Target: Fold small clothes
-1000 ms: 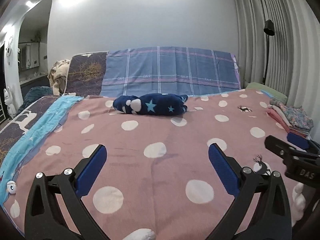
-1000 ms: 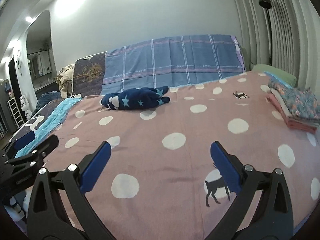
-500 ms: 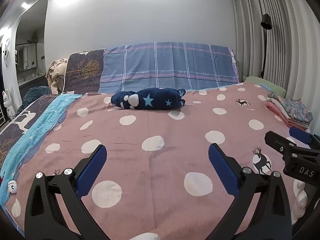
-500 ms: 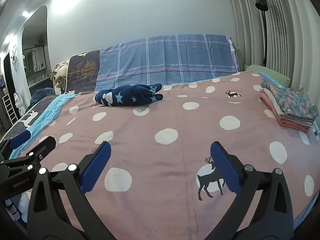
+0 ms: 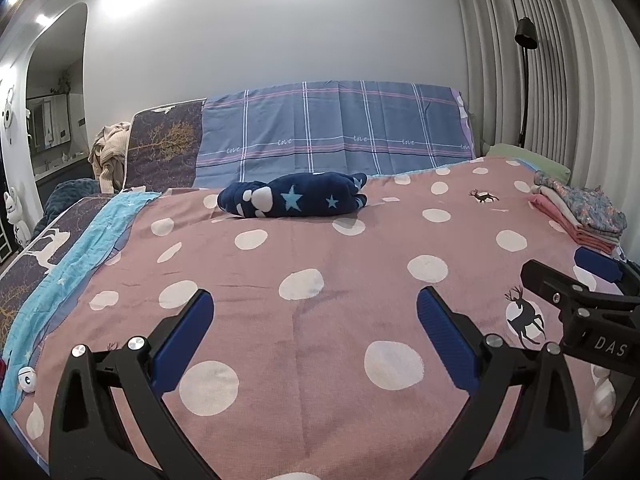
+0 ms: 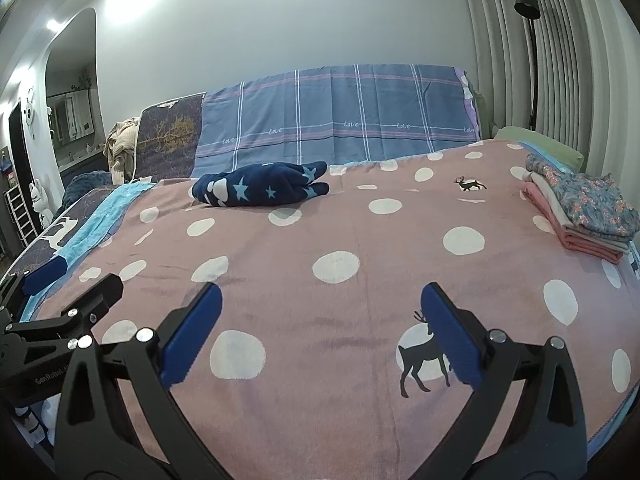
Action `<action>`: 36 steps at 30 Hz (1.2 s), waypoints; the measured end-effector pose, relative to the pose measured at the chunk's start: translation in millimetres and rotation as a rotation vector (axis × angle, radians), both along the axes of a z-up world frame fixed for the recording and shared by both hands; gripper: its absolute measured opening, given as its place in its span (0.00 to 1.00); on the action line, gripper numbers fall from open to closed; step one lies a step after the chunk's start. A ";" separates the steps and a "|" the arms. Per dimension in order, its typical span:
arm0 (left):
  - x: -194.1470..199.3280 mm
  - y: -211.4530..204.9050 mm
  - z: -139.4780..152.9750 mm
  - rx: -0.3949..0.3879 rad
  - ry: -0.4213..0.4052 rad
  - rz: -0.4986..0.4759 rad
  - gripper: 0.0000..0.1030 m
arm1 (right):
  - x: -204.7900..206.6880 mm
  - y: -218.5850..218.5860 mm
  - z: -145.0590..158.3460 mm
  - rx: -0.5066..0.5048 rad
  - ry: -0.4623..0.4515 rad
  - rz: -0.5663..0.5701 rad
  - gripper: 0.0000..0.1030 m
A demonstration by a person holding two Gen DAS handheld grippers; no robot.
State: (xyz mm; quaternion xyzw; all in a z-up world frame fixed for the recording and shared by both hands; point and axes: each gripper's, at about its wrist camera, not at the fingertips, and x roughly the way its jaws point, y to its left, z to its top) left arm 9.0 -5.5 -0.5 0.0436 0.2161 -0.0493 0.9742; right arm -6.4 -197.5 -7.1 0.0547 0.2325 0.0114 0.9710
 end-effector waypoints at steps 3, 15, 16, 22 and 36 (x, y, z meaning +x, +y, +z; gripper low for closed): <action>-0.5 -2.4 -0.4 0.006 0.000 -0.005 0.99 | 0.7 0.8 -0.8 0.002 0.006 0.004 0.98; 0.0 -6.8 -4.0 0.017 0.009 -0.014 0.99 | 1.1 2.9 -3.5 -0.004 0.015 0.008 0.98; 0.4 -6.7 -4.2 0.016 0.011 -0.015 0.99 | 1.2 3.1 -3.9 -0.004 0.017 0.008 0.98; 2.2 -5.7 -5.3 0.015 0.018 -0.014 0.99 | 2.1 4.3 -5.6 -0.006 0.022 0.012 0.98; 4.9 -2.7 -7.9 0.011 0.028 -0.010 0.99 | 3.0 6.1 -6.0 -0.008 0.025 0.017 0.98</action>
